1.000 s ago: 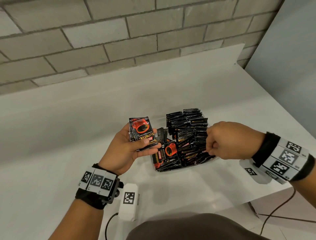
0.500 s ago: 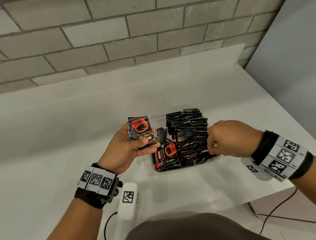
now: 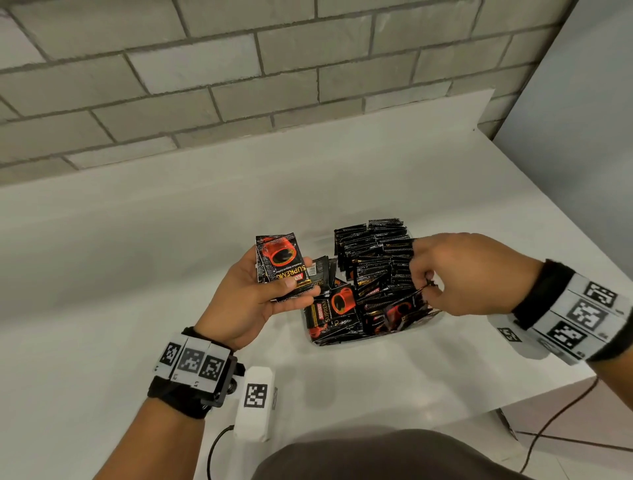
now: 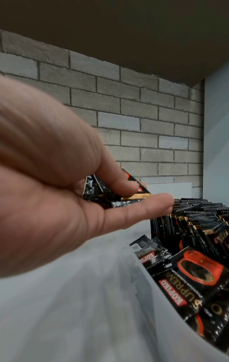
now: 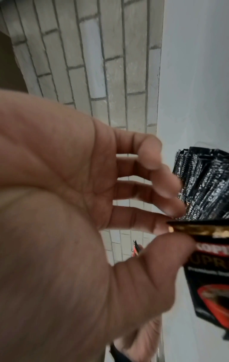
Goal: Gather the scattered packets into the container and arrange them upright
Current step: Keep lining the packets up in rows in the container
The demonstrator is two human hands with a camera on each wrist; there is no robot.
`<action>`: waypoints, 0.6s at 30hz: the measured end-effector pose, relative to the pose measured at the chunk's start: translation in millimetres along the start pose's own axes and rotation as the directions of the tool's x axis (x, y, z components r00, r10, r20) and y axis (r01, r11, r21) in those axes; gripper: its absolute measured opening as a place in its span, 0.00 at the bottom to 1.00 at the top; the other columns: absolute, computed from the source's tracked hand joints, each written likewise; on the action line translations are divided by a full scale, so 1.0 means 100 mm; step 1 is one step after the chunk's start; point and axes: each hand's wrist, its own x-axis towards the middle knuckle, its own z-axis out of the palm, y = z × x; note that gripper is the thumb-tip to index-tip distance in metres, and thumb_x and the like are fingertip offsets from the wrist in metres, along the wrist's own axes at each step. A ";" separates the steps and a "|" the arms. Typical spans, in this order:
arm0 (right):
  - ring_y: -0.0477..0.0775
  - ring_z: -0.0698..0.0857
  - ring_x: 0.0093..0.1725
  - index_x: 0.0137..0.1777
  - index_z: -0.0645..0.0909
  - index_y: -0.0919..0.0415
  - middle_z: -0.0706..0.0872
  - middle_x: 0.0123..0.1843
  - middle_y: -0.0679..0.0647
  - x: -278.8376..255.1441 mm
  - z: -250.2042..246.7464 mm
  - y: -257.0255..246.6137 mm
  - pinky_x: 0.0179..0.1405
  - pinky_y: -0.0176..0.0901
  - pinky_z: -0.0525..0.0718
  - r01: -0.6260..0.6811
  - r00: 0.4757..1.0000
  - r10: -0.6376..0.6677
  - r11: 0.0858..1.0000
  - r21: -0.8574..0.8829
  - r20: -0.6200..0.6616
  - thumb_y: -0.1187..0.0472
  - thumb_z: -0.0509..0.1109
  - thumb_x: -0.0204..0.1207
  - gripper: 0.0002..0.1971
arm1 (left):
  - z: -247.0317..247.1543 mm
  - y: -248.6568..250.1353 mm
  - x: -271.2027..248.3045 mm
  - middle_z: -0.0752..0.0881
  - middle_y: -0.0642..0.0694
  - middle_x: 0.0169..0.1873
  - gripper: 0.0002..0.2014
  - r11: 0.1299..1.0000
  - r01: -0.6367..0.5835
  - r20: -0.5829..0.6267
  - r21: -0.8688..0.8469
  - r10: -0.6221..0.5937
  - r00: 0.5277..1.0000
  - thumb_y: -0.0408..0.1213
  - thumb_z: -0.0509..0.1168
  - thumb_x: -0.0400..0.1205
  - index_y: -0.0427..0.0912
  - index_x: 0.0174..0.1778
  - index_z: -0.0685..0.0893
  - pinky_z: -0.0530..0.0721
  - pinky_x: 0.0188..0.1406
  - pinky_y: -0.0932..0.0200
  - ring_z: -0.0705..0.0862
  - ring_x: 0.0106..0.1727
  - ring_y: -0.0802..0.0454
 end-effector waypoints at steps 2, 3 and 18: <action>0.45 0.80 0.39 0.39 0.78 0.45 0.81 0.40 0.39 -0.05 -0.02 -0.02 0.39 0.46 0.83 0.007 0.999 -0.005 0.998 0.066 -0.036 0.54 0.67 0.66 0.02 | -0.01 -0.01 0.00 0.89 0.32 0.64 0.25 1.000 0.000 -0.003 -0.004 0.000 1.000 0.17 0.65 0.80 0.36 0.73 0.76 0.93 0.49 0.44 0.90 0.57 0.22; 0.45 0.80 0.37 0.39 0.77 0.46 0.82 0.37 0.40 -0.06 -0.02 -0.03 0.38 0.47 0.82 0.013 0.999 -0.008 0.995 0.096 -0.047 0.55 0.67 0.66 0.03 | -0.01 -0.01 0.00 0.89 0.32 0.64 0.25 1.000 0.000 -0.003 -0.005 0.000 1.000 0.16 0.65 0.80 0.36 0.73 0.76 0.93 0.49 0.44 0.90 0.57 0.22; 0.48 0.75 0.37 0.55 0.86 0.52 0.79 0.43 0.48 0.11 0.36 -0.29 0.30 0.44 0.82 0.412 0.855 -0.399 0.911 -0.033 -0.331 0.72 0.64 0.70 0.19 | -0.02 0.02 -0.02 0.89 0.33 0.64 0.25 1.000 -0.001 0.000 -0.001 0.001 1.000 0.16 0.64 0.82 0.36 0.75 0.75 0.93 0.49 0.44 0.90 0.57 0.22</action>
